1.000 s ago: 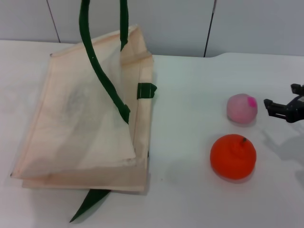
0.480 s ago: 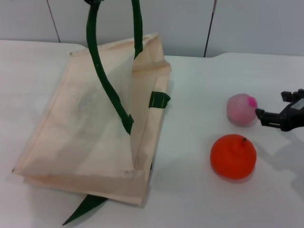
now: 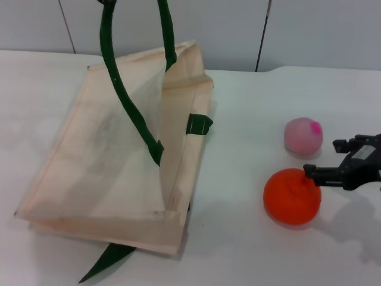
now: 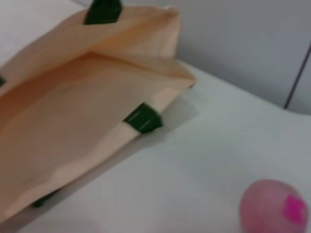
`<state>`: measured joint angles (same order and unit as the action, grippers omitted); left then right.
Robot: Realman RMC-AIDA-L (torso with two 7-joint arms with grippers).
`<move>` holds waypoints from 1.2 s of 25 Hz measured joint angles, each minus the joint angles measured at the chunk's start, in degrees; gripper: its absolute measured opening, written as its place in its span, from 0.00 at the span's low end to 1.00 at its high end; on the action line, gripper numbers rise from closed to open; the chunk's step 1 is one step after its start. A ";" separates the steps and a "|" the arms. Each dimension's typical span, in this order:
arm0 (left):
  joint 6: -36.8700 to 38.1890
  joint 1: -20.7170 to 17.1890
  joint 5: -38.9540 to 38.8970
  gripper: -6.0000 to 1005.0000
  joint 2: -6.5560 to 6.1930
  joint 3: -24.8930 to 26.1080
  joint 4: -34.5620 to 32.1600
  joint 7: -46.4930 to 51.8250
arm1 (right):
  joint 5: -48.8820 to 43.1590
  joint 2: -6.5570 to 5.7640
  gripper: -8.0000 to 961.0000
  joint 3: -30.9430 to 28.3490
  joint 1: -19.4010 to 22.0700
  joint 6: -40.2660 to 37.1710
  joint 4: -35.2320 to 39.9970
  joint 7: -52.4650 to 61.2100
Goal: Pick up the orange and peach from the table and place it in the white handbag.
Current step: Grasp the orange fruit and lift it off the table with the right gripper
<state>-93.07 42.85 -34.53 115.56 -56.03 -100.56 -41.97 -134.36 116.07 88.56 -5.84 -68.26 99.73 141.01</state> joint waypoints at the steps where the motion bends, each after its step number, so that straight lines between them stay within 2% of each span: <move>1: 0.02 0.00 0.02 0.13 -0.03 0.06 -0.02 0.00 | 0.96 0.03 0.84 -0.56 -0.36 -1.49 0.00 -0.11; 8: -0.32 0.17 1.17 0.13 -0.25 0.90 -0.60 0.03 | 3.00 0.02 0.85 -0.90 -1.97 -4.34 -1.20 -0.46; 14: -0.45 0.57 1.21 0.13 -0.33 0.92 -0.70 0.09 | 3.02 -0.05 0.86 -1.07 -6.30 -5.01 -9.85 -0.98; 20: -0.45 0.79 1.19 0.13 -0.34 0.92 -0.70 0.20 | 2.71 -0.15 0.87 -1.67 -8.68 -4.50 -14.76 -1.08; 30: -0.45 1.01 1.23 0.13 -0.34 0.92 -0.68 0.23 | 2.99 -0.07 0.92 -1.26 -11.04 -4.51 -17.31 -1.50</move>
<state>-93.52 43.85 -33.31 115.22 -55.11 -101.24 -41.74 -131.37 116.00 87.29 -16.88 -72.78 82.42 139.51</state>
